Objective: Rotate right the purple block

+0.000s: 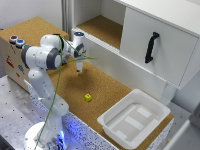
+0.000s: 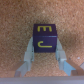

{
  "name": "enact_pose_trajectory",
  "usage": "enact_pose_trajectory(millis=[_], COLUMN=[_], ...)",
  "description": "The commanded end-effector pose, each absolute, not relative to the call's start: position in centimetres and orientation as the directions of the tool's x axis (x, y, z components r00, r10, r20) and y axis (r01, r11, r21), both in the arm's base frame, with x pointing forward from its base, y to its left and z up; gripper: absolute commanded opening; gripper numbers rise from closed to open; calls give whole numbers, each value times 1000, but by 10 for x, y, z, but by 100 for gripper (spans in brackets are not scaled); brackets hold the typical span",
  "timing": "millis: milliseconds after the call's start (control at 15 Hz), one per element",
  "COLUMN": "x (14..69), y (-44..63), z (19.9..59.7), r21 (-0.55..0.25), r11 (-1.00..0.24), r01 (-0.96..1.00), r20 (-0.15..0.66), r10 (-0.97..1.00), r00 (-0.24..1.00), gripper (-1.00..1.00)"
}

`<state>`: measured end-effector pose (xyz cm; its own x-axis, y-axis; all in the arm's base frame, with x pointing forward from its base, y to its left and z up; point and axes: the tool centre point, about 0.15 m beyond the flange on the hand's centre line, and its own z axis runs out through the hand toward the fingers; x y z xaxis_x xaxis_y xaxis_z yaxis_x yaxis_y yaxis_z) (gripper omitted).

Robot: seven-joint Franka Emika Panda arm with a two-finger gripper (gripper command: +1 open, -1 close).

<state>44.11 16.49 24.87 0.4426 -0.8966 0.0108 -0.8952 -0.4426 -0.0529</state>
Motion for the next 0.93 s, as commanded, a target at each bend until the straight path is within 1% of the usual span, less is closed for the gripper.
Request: enact_pose_trajectory(millis=[0, 67, 133, 267, 400, 533, 667, 733, 800, 867], x=[455, 451, 446, 441, 444, 451, 454, 455, 455, 455], y=[170, 167, 163, 155, 152, 152, 152, 152, 153, 154], z=[247, 245, 242, 236, 234, 238, 232, 230, 229, 228], r21=[31, -1, -17, -17, 2, 1, -8, 0, 1, 5], r11=[-166, -125, -79, -12, -7, -12, -6, -3, -4, -9], r01=[-986, -992, -997, -1000, -1000, -1000, -1000, -1000, -1000, -1000], r20=[102, 116, 119, 114, 137, 172, 142, 135, 130, 131], r10=[-980, -985, -990, -993, -991, -985, -990, -991, -991, -991], r00=[168, 124, 76, 10, 7, 12, 5, 3, 4, 9], gripper=[-100, -100, -100, -100, -100, -100, -100, -100, 100, 100])
